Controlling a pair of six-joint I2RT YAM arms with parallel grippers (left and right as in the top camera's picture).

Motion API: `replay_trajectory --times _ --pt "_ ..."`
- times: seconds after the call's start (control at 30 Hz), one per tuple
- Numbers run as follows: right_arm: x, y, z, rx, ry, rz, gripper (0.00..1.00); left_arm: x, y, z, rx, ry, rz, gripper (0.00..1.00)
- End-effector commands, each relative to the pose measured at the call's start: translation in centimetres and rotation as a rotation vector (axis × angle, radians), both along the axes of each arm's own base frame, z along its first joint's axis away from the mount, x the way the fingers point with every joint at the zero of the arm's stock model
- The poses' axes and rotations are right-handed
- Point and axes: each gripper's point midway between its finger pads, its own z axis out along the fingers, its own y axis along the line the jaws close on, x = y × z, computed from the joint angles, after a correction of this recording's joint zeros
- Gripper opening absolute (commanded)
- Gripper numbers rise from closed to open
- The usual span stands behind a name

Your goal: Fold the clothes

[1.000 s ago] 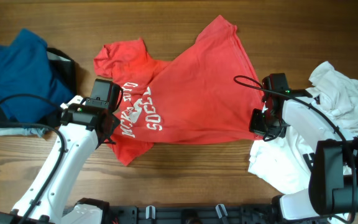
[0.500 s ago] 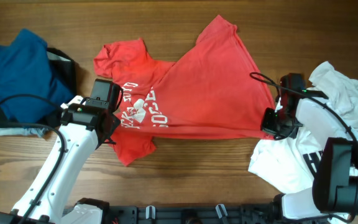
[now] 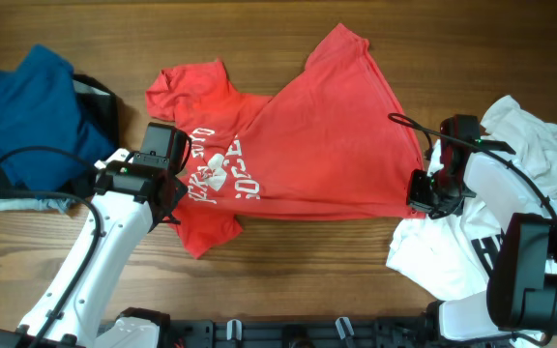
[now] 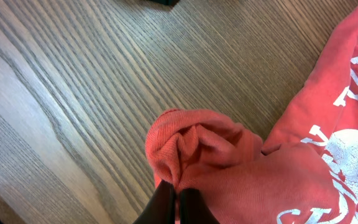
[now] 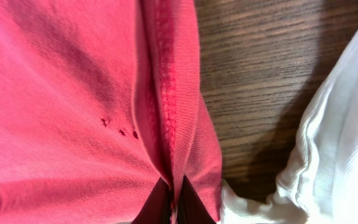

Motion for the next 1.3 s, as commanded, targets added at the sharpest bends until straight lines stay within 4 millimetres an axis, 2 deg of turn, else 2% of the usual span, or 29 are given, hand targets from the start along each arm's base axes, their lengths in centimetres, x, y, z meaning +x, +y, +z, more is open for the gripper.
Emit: replay_trajectory --times 0.0,0.5,0.67,0.8,1.03,1.07,1.13,1.2,1.27 --pt "1.2 0.0 1.3 0.013 -0.044 0.008 0.04 0.1 0.6 0.3 0.029 -0.012 -0.001 0.04" --pt "0.5 0.4 1.4 0.033 -0.018 0.018 0.06 0.3 0.5 0.3 0.027 -0.022 -0.002 0.04" --pt "0.4 0.4 1.4 0.035 -0.011 0.019 0.09 0.3 0.5 0.3 0.027 -0.022 -0.002 0.04" --pt "0.4 0.4 1.4 0.035 -0.010 0.019 0.04 0.3 0.5 0.3 0.027 -0.022 -0.002 0.04" --pt "1.0 0.6 1.7 0.044 -0.035 0.016 0.04 0.3 0.5 0.3 0.026 -0.021 -0.002 0.04" --pt "1.3 0.8 2.2 0.056 -0.049 0.018 0.04 0.3 0.5 0.4 0.026 -0.021 -0.005 0.04" --pt "3.1 1.1 5.7 0.081 -0.134 0.019 0.04 0.7 0.3 1.1 0.030 -0.023 -0.079 0.04" --pt "5.0 0.5 11.8 0.068 -0.273 0.008 0.05 1.2 0.3 3.3 0.042 -0.049 -0.137 0.04" --pt "5.4 -0.1 16.0 0.053 -0.363 -0.011 0.04 1.7 0.1 6.2 0.035 -0.118 -0.149 0.04"
